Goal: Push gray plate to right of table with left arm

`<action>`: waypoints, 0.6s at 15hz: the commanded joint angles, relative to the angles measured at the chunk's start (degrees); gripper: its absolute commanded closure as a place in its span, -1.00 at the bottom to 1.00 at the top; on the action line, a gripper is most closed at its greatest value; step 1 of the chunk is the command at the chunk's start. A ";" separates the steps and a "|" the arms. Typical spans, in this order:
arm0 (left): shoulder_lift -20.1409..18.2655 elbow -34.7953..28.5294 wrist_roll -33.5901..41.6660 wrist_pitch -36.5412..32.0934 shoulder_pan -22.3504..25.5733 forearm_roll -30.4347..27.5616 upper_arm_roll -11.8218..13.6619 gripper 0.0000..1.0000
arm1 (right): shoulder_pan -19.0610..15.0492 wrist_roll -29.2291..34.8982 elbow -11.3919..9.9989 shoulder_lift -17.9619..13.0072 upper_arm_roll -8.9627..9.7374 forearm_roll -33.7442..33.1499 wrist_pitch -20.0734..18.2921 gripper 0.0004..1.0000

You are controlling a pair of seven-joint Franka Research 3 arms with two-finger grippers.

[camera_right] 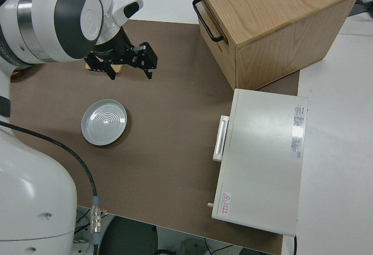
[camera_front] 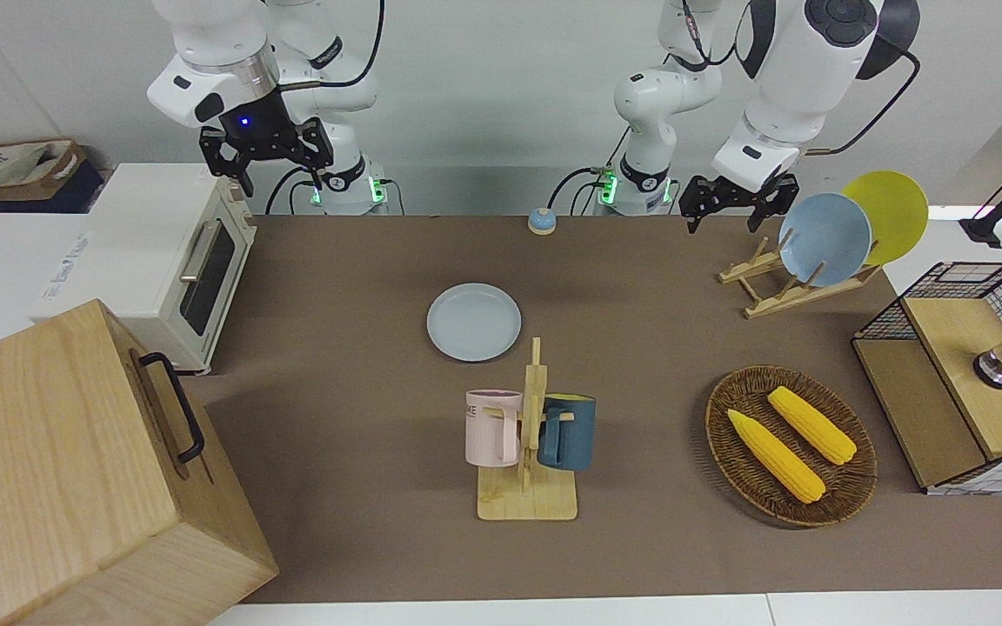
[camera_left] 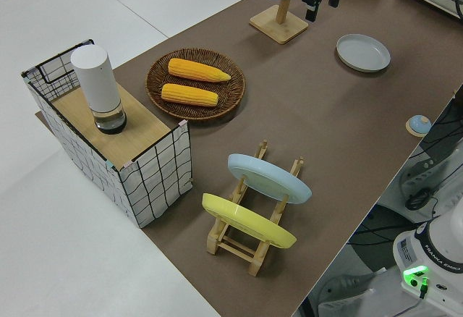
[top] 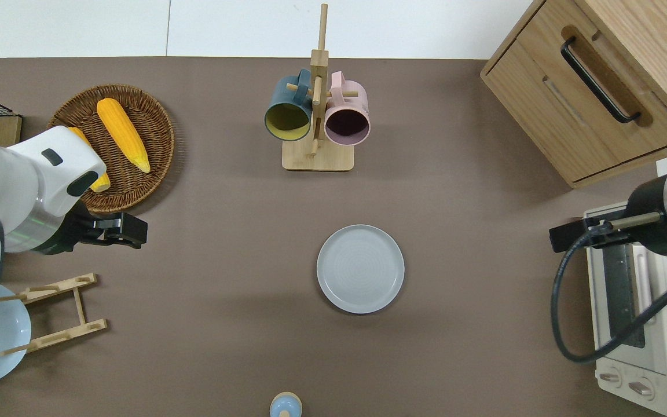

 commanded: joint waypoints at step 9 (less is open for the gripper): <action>-0.84 0.20 0.84 -0.40 -15.70 0.39 17.71 -1.00 | -1.13 0.74 0.50 -0.17 0.96 0.33 -0.89 -0.97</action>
